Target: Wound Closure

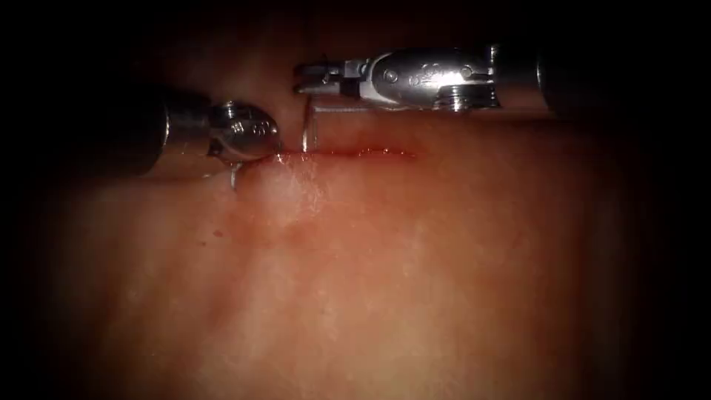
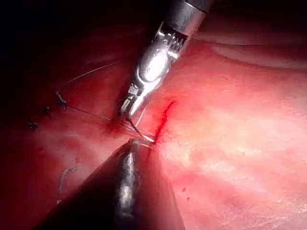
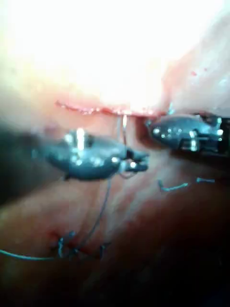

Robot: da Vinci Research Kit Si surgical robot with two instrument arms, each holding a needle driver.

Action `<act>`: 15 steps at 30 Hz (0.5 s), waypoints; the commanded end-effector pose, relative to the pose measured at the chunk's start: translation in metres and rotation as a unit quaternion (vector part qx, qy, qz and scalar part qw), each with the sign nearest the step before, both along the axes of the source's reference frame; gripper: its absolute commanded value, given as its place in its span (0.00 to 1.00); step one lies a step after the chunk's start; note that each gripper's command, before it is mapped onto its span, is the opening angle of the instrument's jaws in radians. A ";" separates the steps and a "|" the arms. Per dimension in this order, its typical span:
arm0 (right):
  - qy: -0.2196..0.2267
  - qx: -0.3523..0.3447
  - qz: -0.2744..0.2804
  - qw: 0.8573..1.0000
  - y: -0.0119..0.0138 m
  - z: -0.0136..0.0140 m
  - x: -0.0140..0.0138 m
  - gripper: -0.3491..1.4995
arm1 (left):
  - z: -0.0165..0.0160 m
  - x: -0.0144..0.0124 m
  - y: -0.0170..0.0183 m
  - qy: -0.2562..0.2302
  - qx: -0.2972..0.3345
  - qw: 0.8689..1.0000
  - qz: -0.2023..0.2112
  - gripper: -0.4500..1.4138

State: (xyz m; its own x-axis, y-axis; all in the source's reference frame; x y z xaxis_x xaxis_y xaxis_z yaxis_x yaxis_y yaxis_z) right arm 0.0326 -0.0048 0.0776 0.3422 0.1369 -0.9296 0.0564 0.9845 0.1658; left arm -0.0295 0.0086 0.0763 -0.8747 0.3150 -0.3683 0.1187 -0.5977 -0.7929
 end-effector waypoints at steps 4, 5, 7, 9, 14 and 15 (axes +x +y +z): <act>-0.018 0.050 -0.031 0.998 -0.0008 0.0016 0.0016 0.00 | 0.0005 -0.0004 0.0004 -0.001 -0.002 1.000 0.001 0.18; -0.020 0.054 -0.034 0.998 -0.0010 0.0017 0.0016 0.00 | 0.0005 -0.0004 0.0004 -0.001 -0.002 1.000 0.001 0.18; -0.019 0.065 -0.036 0.997 -0.0010 0.0017 0.0017 0.00 | 0.0006 -0.0004 0.0004 -0.001 -0.002 1.000 0.000 0.18; -0.020 0.074 -0.036 0.996 -0.0010 0.0017 0.0016 0.00 | 0.0006 -0.0005 0.0004 -0.001 -0.002 1.000 0.000 0.18; -0.029 0.114 -0.019 0.993 -0.0008 0.0017 0.0015 0.00 | 0.0006 -0.0004 0.0004 -0.001 -0.002 1.000 0.000 0.18; -0.030 0.117 -0.018 0.992 -0.0008 0.0017 0.0015 0.00 | 0.0006 -0.0004 0.0004 -0.001 -0.002 1.000 0.000 0.18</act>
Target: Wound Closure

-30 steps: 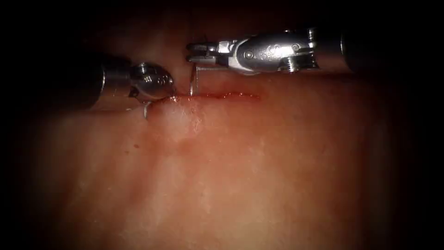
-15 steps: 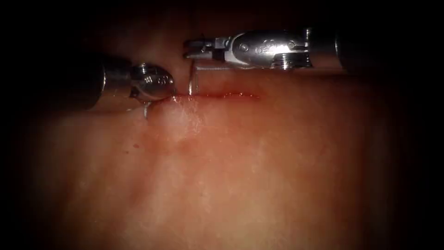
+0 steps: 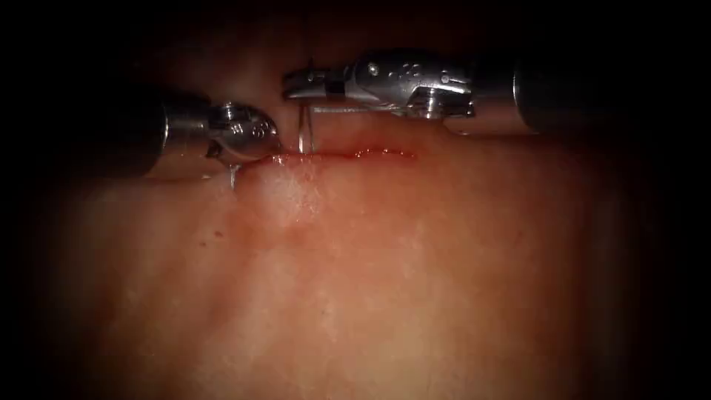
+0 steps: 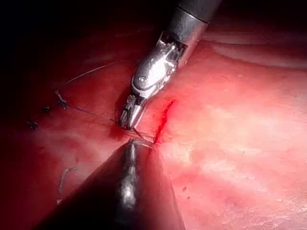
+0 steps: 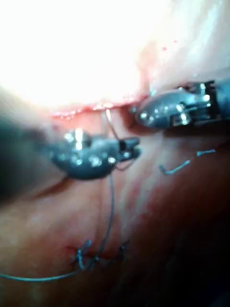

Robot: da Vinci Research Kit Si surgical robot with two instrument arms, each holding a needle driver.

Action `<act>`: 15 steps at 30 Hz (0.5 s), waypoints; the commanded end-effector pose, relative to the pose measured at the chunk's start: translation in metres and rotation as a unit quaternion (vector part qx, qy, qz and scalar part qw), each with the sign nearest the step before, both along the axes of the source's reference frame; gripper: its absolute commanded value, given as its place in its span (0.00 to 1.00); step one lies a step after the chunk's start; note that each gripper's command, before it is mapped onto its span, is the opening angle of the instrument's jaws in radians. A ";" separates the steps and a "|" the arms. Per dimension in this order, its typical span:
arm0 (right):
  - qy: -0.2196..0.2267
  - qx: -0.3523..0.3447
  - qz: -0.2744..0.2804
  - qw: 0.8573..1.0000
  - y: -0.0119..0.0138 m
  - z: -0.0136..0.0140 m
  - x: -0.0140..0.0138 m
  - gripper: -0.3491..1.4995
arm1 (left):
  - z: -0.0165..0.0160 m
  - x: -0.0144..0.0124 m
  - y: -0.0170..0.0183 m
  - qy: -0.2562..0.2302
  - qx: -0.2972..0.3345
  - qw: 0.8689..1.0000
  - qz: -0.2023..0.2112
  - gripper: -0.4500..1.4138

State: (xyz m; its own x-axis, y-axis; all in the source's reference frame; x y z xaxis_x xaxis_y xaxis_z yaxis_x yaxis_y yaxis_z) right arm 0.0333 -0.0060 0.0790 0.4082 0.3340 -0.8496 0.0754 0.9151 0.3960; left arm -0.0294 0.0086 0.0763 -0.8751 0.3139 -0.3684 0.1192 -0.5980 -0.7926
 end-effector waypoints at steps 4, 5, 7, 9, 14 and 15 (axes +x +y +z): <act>-0.001 0.006 0.005 1.000 0.0009 0.0001 0.0008 0.00 | 0.0007 -0.0005 0.0002 0.000 -0.003 1.000 0.000 0.18; -0.001 0.006 0.005 1.000 0.0010 0.0000 0.0008 0.00 | 0.0007 -0.0006 0.0002 0.000 -0.003 1.000 0.000 0.18; -0.001 0.009 0.006 1.000 0.0010 0.0000 0.0008 0.00 | 0.0008 -0.0006 0.0001 -0.001 -0.003 1.000 -0.001 0.18; -0.001 0.009 0.006 1.000 0.0011 0.0000 0.0009 0.00 | 0.0008 -0.0006 0.0001 -0.002 -0.002 1.000 -0.002 0.18; -0.001 0.009 0.008 1.000 0.0015 0.0001 0.0011 0.00 | 0.0008 -0.0006 0.0001 -0.002 -0.003 1.000 -0.001 0.18; 0.001 0.009 0.009 1.000 0.0015 0.0001 0.0011 0.00 | 0.0008 -0.0006 0.0001 -0.002 -0.003 1.000 -0.001 0.18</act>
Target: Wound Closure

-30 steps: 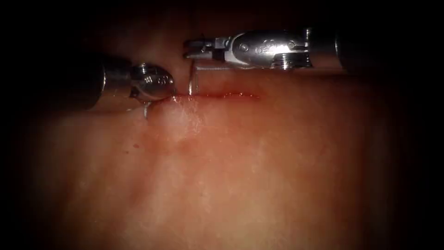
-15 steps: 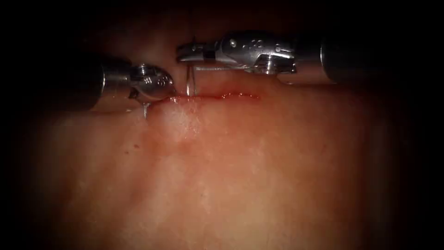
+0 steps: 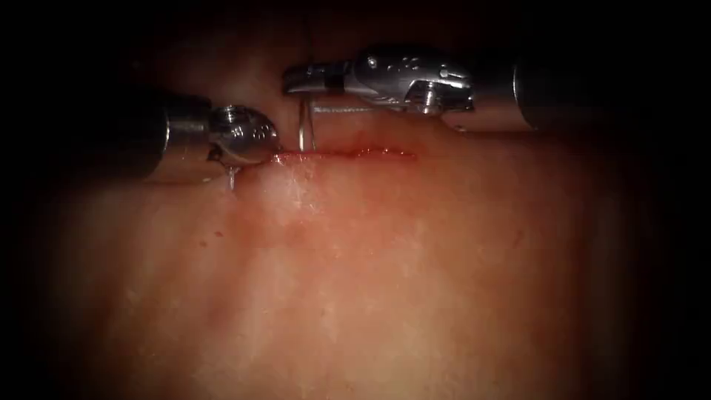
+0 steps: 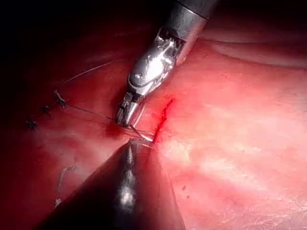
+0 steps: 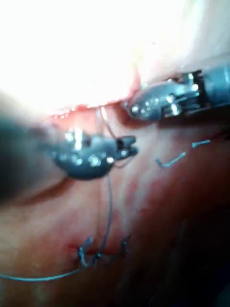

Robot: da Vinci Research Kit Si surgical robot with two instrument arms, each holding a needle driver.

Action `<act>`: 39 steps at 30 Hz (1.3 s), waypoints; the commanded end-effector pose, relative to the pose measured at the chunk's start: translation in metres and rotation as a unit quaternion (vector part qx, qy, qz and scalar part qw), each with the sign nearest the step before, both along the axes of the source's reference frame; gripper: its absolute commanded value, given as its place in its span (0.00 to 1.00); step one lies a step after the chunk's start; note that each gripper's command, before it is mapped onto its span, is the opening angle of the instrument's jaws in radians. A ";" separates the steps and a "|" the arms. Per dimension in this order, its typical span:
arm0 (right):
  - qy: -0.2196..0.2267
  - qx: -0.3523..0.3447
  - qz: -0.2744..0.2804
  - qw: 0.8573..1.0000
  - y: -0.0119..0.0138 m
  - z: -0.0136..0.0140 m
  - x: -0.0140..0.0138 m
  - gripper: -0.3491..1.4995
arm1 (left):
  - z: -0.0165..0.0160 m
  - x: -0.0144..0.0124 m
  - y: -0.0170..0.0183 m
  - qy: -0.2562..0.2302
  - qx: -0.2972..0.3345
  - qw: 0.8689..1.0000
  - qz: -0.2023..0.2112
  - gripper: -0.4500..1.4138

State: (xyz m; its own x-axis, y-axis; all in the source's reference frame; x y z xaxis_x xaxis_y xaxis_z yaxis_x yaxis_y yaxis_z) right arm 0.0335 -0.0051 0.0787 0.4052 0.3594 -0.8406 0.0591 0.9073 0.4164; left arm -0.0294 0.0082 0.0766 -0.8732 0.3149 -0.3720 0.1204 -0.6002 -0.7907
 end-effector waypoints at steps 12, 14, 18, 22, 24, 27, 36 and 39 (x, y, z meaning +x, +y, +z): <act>0.000 0.031 0.010 0.999 0.0009 0.0002 0.0010 0.00 | 0.0006 -0.0005 0.0003 -0.002 -0.001 1.000 -0.001 0.18; -0.001 0.037 0.010 0.999 0.0009 0.0002 0.0009 0.00 | 0.0006 -0.0005 0.0003 -0.003 -0.001 1.000 -0.002 0.18; -0.003 0.056 0.011 0.998 0.0009 0.0001 0.0009 0.00 | 0.0007 -0.0005 0.0001 -0.003 -0.002 1.000 -0.002 0.18; -0.006 0.080 0.009 0.997 0.0009 0.0001 0.0010 0.00 | 0.0008 -0.0006 0.0000 -0.004 -0.002 1.000 -0.002 0.18; -0.011 0.090 0.010 0.996 0.0009 0.0001 0.0010 0.00 | 0.0009 -0.0006 -0.0001 -0.004 -0.003 1.000 -0.002 0.18; -0.014 0.103 0.016 0.994 0.0010 0.0002 0.0009 0.00 | 0.0009 -0.0006 -0.0002 -0.005 -0.002 1.000 -0.003 0.18; -0.021 0.115 0.027 0.993 0.0018 0.0003 0.0008 0.00 | 0.0006 -0.0006 0.0003 -0.005 -0.005 1.000 -0.006 0.18; -0.025 0.123 0.028 0.992 0.0016 0.0002 0.0008 0.00 | 0.0000 -0.0004 0.0013 -0.003 -0.017 1.000 -0.021 0.18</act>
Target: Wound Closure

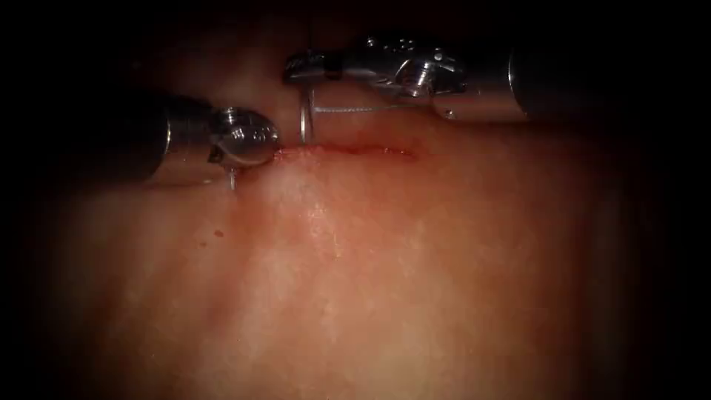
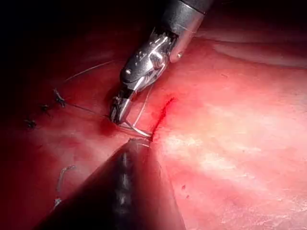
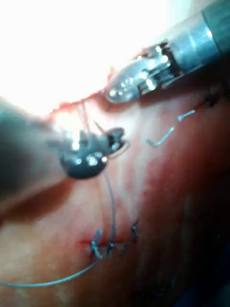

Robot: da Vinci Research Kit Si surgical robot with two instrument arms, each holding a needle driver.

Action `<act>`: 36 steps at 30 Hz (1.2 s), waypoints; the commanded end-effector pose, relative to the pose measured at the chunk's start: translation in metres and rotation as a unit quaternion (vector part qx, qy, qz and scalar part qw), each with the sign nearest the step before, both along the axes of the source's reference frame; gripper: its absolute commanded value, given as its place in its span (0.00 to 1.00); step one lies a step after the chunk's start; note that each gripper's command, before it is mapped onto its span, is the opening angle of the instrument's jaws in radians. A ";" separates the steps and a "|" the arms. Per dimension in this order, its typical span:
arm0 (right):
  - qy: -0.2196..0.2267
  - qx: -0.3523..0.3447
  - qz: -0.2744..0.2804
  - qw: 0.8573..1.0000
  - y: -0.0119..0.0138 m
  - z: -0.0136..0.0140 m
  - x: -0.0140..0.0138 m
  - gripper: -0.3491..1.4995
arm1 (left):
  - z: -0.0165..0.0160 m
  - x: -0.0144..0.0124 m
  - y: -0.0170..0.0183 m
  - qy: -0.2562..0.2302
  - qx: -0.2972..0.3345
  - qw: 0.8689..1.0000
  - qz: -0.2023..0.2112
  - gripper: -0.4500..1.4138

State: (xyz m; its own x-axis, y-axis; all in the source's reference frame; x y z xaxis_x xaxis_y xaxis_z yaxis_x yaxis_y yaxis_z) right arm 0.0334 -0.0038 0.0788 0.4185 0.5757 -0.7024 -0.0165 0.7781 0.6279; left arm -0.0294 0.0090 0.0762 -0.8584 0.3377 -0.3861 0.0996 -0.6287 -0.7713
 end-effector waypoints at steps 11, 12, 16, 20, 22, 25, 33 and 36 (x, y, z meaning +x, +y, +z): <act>-0.010 0.032 0.010 0.999 0.0005 0.0002 0.0008 0.00 | -0.0072 0.0018 0.0070 0.019 -0.084 0.991 -0.102 0.32; -0.011 0.035 0.011 0.999 0.0005 0.0003 0.0008 0.00 | -0.0083 0.0022 0.0074 0.020 -0.096 0.989 -0.108 0.32; -0.013 0.034 0.011 0.999 0.0005 0.0002 0.0008 0.00 | -0.0125 0.0028 0.0069 0.029 -0.125 0.984 -0.121 0.30; -0.017 0.031 0.015 0.999 0.0006 0.0003 0.0008 0.00 | -0.0147 0.0022 0.0041 0.021 -0.136 0.983 -0.119 0.27; -0.018 0.031 0.016 0.999 0.0007 0.0004 0.0008 0.00 | -0.0156 0.0015 0.0025 0.017 -0.136 0.984 -0.116 0.26; -0.018 0.031 0.016 0.999 0.0007 0.0004 0.0008 0.00 | -0.0164 0.0006 0.0001 0.008 -0.135 0.984 -0.116 0.23; -0.019 0.033 0.016 0.999 0.0006 0.0003 0.0008 0.00 | -0.0138 -0.0009 -0.0061 -0.011 -0.120 0.988 -0.100 0.20; -0.019 0.033 0.017 0.999 0.0005 0.0003 0.0008 0.00 | -0.0121 -0.0011 -0.0067 -0.014 -0.119 0.988 -0.095 0.20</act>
State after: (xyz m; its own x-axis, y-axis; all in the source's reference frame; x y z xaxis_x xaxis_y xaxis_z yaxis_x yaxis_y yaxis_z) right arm 0.0334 -0.0038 0.0788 0.4261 0.6356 -0.6438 -0.0690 0.7324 0.6774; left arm -0.0300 0.0019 0.0639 -0.7770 0.3880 -0.4957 -0.0172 -0.8002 -0.5995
